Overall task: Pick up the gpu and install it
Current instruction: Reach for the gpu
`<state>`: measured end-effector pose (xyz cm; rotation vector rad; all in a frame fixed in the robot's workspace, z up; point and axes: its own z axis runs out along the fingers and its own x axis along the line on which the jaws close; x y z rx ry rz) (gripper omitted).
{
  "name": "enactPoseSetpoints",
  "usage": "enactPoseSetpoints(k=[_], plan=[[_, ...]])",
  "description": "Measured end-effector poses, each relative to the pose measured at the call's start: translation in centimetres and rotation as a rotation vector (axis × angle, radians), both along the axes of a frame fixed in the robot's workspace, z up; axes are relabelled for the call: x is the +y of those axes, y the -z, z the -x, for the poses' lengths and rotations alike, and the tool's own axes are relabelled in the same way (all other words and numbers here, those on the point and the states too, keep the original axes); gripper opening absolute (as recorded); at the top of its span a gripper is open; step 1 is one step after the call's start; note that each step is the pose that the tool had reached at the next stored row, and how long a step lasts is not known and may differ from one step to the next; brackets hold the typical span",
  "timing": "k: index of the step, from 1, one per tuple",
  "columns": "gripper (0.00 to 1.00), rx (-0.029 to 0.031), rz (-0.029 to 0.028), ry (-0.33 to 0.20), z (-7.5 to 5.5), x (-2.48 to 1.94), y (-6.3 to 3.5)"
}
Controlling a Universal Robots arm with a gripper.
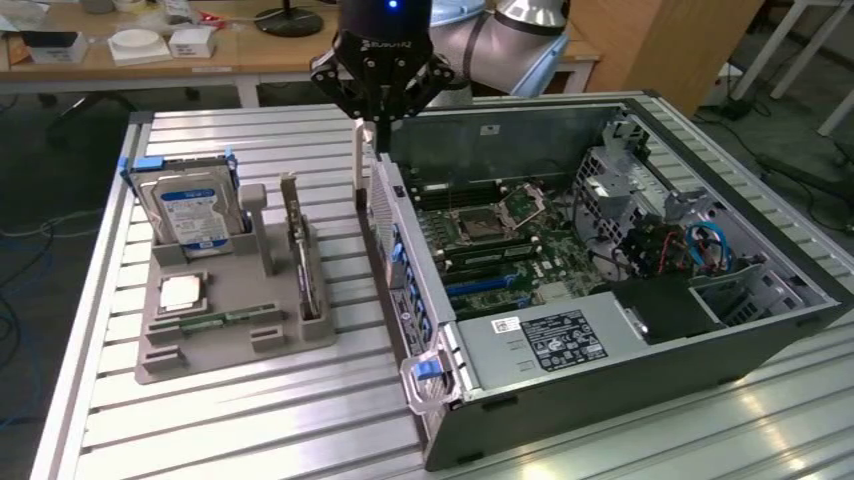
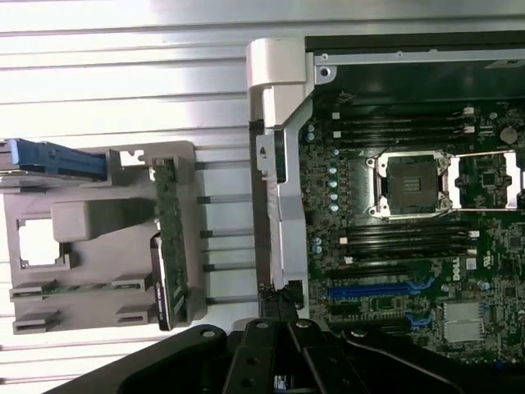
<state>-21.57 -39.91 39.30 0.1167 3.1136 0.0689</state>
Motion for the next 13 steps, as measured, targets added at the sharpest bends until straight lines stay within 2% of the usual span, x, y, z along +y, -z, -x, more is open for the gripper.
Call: enactPoseSetpoints(k=[13], plan=[[0.10, 0.0000, 0.0000, 0.000, 4.2, -0.03, 0.05]])
